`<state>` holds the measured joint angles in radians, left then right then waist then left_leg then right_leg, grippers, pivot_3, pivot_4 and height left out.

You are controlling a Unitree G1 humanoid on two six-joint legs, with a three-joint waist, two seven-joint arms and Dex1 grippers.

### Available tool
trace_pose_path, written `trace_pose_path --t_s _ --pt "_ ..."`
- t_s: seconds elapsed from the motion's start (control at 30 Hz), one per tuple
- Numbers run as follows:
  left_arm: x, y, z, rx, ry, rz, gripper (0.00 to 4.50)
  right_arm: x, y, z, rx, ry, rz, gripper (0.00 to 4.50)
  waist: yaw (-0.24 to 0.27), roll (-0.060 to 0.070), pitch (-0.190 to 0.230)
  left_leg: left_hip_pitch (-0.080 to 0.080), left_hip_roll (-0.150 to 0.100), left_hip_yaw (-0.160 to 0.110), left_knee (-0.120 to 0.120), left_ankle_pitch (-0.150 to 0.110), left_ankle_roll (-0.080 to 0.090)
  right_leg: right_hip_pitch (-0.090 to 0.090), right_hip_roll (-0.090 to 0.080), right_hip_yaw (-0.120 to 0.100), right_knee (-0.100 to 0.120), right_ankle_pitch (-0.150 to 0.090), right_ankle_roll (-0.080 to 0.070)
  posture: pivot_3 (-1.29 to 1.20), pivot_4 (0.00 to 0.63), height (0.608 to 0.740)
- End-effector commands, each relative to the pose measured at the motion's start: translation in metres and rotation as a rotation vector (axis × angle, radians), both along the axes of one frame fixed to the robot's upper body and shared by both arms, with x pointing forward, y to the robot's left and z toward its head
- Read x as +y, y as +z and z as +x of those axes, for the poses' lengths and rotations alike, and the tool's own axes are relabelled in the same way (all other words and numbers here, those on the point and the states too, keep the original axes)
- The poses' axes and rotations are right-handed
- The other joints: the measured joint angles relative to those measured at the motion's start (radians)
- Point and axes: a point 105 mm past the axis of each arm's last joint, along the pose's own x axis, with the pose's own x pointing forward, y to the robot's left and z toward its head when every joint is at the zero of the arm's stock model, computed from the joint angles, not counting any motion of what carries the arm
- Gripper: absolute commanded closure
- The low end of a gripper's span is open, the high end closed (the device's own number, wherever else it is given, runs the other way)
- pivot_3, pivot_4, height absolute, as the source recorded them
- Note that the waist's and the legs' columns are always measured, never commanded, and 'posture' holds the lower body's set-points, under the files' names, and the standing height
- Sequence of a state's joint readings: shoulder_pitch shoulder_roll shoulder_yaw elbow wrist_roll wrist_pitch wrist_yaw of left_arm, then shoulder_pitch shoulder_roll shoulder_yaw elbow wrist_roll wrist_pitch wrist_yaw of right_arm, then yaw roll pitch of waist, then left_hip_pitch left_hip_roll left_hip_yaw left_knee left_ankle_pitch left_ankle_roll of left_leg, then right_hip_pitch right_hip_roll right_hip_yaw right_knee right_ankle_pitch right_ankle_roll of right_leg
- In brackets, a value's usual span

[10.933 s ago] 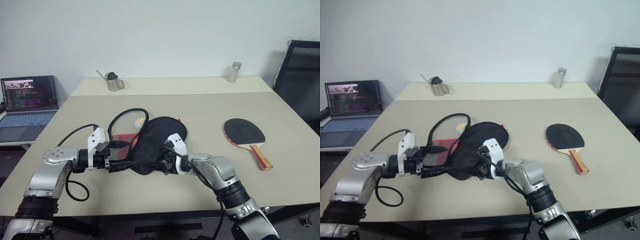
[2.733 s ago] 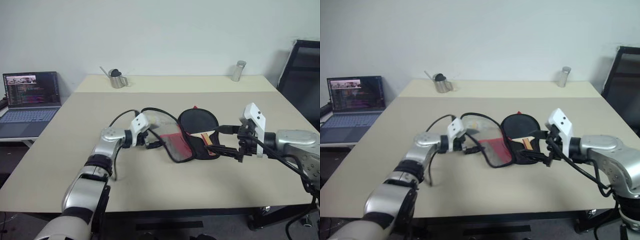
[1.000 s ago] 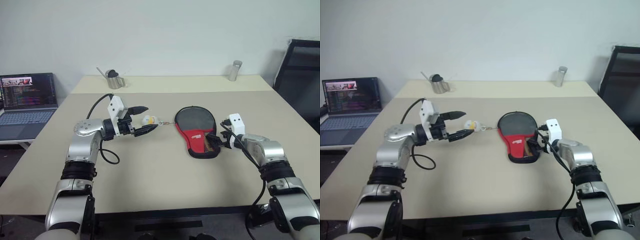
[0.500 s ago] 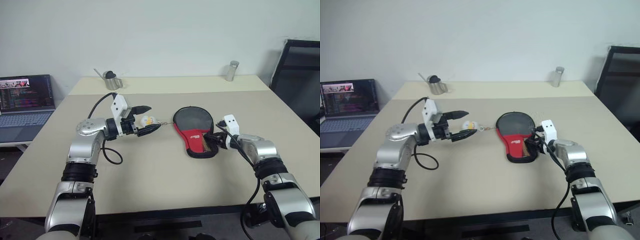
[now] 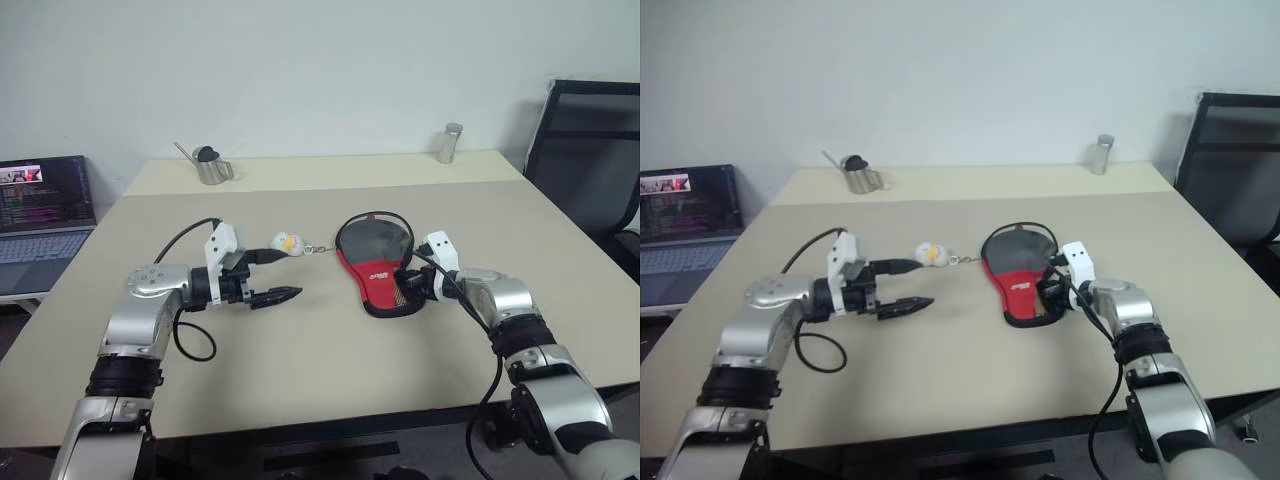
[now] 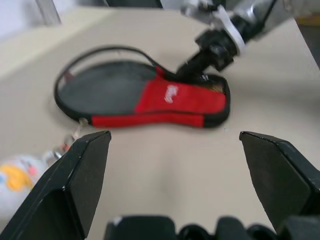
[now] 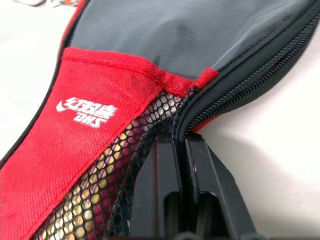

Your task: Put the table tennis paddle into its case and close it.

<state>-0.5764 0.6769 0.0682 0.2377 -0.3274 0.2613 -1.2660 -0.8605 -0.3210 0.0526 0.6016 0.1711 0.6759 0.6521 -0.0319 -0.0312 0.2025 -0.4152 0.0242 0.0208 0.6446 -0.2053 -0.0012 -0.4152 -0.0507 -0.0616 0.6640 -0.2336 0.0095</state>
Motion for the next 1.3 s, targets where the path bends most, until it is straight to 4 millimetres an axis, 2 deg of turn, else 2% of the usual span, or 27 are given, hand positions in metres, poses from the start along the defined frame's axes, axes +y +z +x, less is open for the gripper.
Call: trace_pose_path --t_s 0.03,0.4,0.63,0.83,1.1,1.3 --pt "0.002 0.013 -0.010 -0.038 -0.034 0.010 0.00 0.030 0.000 -0.016 0.032 0.087 0.047 4.48 0.000 0.000 0.000 0.000 0.001 -0.001 0.000 0.000 0.000 0.000 0.001 0.000 0.000 0.000 0.000 0.00 0.150 0.740" --pt "-0.010 0.005 -0.036 0.035 -0.107 -0.003 0.00 0.061 0.016 -0.048 0.057 0.133 0.140 4.48 -0.001 0.000 0.000 -0.001 0.007 0.007 -0.002 0.000 0.000 -0.007 0.012 0.009 0.001 0.001 -0.004 0.00 0.150 0.740" --pt "-0.004 -0.005 -0.056 0.091 -0.134 0.041 0.00 0.090 0.007 -0.084 0.093 0.235 0.146 4.48 -0.001 0.000 0.000 -0.001 0.007 0.009 -0.002 -0.001 -0.002 -0.008 0.012 0.012 0.000 0.001 -0.004 0.00 0.150 0.740" --pt "-0.001 -0.009 -0.067 0.116 -0.139 0.061 0.00 0.091 0.001 -0.100 0.128 0.199 0.171 4.48 0.001 0.000 0.000 -0.001 0.007 0.009 -0.002 -0.002 -0.003 -0.008 0.012 0.012 -0.001 0.001 -0.004 0.00 0.150 0.740" --pt "-0.004 -0.011 -0.082 0.136 -0.175 0.070 0.00 0.081 -0.007 -0.143 0.208 0.159 0.191 4.48 0.003 0.000 0.000 -0.002 0.008 0.010 -0.002 -0.004 -0.007 -0.008 0.011 0.013 -0.003 0.001 -0.004 0.00 0.150 0.740" --pt "-0.002 -0.011 -0.085 0.146 -0.205 0.101 0.00 0.083 -0.010 -0.162 0.257 0.128 0.217 4.48 0.003 0.000 0.000 -0.002 0.009 0.010 -0.002 -0.005 -0.007 -0.008 0.011 0.013 -0.004 0.001 -0.004 0.00 0.150 0.740"
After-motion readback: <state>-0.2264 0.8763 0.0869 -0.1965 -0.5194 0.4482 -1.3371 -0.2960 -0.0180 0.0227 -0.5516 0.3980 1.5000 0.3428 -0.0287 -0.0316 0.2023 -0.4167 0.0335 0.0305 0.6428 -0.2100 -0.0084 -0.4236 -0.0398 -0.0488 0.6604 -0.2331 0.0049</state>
